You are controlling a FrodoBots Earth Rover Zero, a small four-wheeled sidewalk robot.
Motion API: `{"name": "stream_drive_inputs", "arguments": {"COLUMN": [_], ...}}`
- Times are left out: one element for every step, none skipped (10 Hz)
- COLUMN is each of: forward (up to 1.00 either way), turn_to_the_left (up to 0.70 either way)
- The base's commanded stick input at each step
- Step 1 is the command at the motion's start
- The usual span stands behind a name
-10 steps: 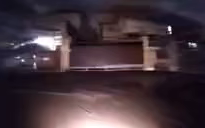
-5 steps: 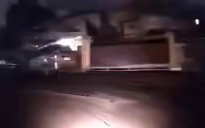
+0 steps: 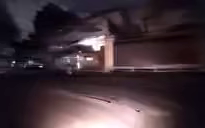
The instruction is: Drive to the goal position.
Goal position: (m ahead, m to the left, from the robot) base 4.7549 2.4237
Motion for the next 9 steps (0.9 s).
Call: {"name": "stream_drive_inputs", "arguments": {"forward": [0.50, 0.50, 0.50, 0.50, 0.50, 0.50, 0.50, 0.50, 0.50], "turn_to_the_left": [0.27, 0.27, 0.27, 0.27, 0.27, 0.27, 0.13, 0.00, 0.00]}}
